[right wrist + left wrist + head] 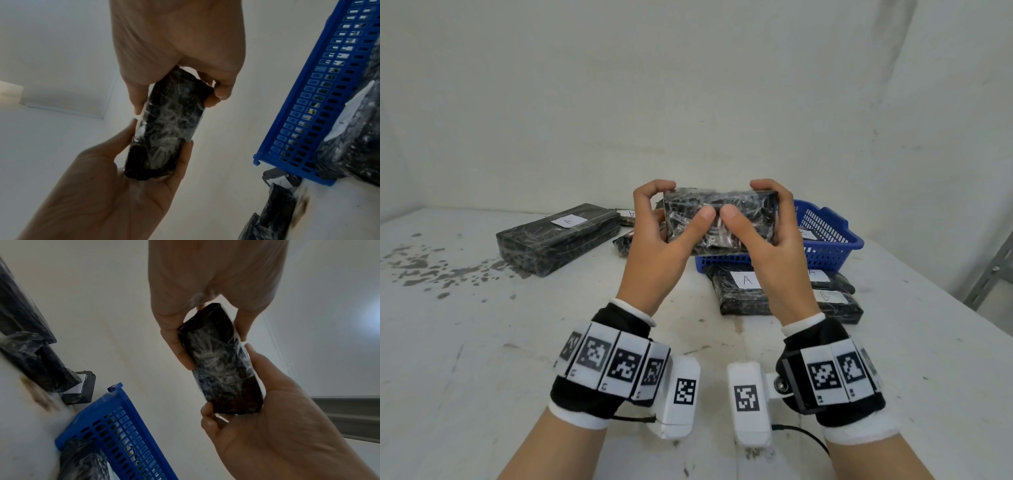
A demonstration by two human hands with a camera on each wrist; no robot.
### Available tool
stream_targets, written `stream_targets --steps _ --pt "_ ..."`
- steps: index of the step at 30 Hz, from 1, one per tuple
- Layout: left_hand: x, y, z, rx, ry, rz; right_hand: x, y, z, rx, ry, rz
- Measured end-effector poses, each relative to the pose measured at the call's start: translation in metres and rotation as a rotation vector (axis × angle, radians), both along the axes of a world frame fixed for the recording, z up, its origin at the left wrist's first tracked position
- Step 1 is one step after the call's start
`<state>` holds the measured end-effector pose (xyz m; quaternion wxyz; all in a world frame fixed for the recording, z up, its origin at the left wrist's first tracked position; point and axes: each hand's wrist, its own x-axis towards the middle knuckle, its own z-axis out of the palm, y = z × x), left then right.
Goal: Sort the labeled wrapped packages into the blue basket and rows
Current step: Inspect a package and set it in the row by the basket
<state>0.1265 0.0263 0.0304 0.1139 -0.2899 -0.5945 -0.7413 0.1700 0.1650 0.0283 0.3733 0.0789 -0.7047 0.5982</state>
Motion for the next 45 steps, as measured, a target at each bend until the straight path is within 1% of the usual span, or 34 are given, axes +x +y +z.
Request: stream_targets --steps 5,8,11,14,18,23,30,32,35,38,40,43,45 --pt "-0.002 -0.002 0.001 0.039 0.001 0.065 -0.001 -0.001 0.001 0.03 -0.046 0.054" --pt "-0.003 -0.002 0.0 0.021 0.006 0.11 0.0 0.001 0.002 0.065 -0.058 0.093" --pt "-0.004 -0.001 0.0 -0.037 0.002 0.146 0.001 0.003 0.002 0.075 -0.071 0.078" --pt "-0.004 -0.002 0.003 -0.03 0.006 0.147 0.001 0.003 0.001 0.031 -0.116 0.072" --pt "-0.004 -0.008 0.008 -0.023 -0.027 0.116 0.003 0.007 0.002 0.08 -0.107 0.032" --pt "0.001 -0.011 0.011 0.033 -0.112 -0.014 0.003 0.006 0.004 -0.022 -0.116 0.112" --pt "0.002 -0.011 0.011 0.032 -0.146 -0.068 0.001 0.006 0.006 -0.106 -0.138 0.142" --pt "0.002 -0.009 0.009 0.007 -0.13 -0.079 0.001 0.006 0.006 -0.104 -0.14 0.136" --pt "0.004 -0.006 0.006 -0.053 -0.058 -0.072 0.003 0.003 0.004 -0.075 -0.119 0.089" --pt "0.004 -0.004 0.004 -0.061 -0.019 -0.062 0.004 0.0 0.003 -0.082 -0.107 0.067" --pt "0.001 -0.005 0.003 -0.072 -0.015 -0.056 0.004 0.0 0.004 -0.065 -0.104 0.046" --pt "-0.003 -0.005 0.001 -0.136 -0.032 -0.041 0.006 0.003 0.005 -0.032 -0.099 0.024" --pt "-0.002 -0.006 0.003 -0.109 -0.035 -0.048 0.008 0.004 0.005 -0.031 -0.096 0.026"
